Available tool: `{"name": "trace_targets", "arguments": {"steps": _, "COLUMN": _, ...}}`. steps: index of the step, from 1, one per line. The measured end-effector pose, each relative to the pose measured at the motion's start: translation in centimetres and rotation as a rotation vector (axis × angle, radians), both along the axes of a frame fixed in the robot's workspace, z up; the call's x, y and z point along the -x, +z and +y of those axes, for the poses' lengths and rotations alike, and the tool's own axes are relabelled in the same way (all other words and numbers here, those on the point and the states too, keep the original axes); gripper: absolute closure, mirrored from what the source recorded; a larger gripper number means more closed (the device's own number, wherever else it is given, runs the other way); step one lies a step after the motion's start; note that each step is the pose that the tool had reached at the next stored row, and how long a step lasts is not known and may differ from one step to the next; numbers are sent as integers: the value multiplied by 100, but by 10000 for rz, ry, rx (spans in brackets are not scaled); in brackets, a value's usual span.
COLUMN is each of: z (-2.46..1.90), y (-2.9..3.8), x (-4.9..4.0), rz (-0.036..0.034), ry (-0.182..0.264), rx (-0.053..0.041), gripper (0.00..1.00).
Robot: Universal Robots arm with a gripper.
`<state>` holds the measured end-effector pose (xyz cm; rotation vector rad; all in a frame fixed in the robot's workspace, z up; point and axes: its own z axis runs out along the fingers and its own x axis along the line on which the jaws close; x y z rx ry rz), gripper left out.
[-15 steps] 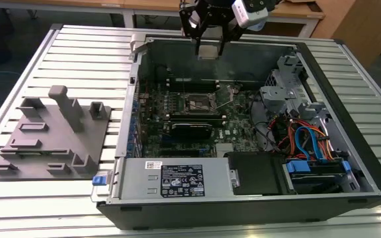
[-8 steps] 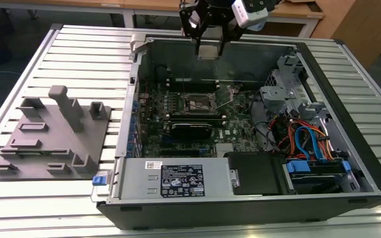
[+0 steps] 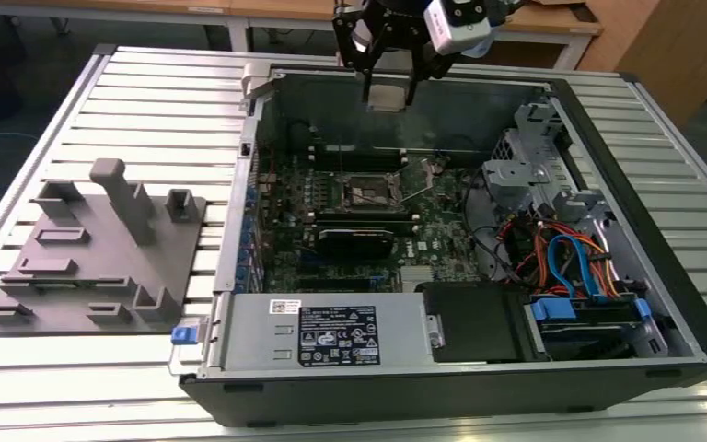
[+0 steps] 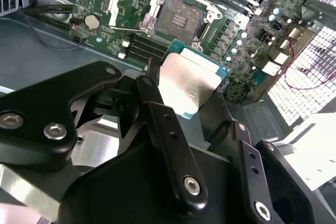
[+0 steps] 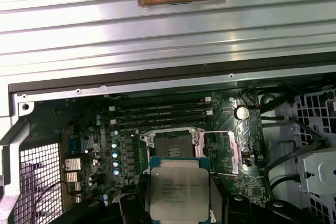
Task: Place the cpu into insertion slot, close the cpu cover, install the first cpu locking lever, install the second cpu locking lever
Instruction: 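Place the cpu into insertion slot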
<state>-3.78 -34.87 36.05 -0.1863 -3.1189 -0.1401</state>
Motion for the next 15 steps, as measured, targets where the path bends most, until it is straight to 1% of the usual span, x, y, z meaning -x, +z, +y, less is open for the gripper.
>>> {"name": "trace_targets", "arguments": {"steps": 9, "z": 0, "y": -1, "x": 0, "rz": 0, "ry": -27, "rx": 1, "gripper": 46}}
{"name": "trace_targets", "arguments": {"steps": 15, "z": 0, "y": -3, "x": 0, "rz": 0, "ry": -248, "rx": 1, "gripper": 46}}
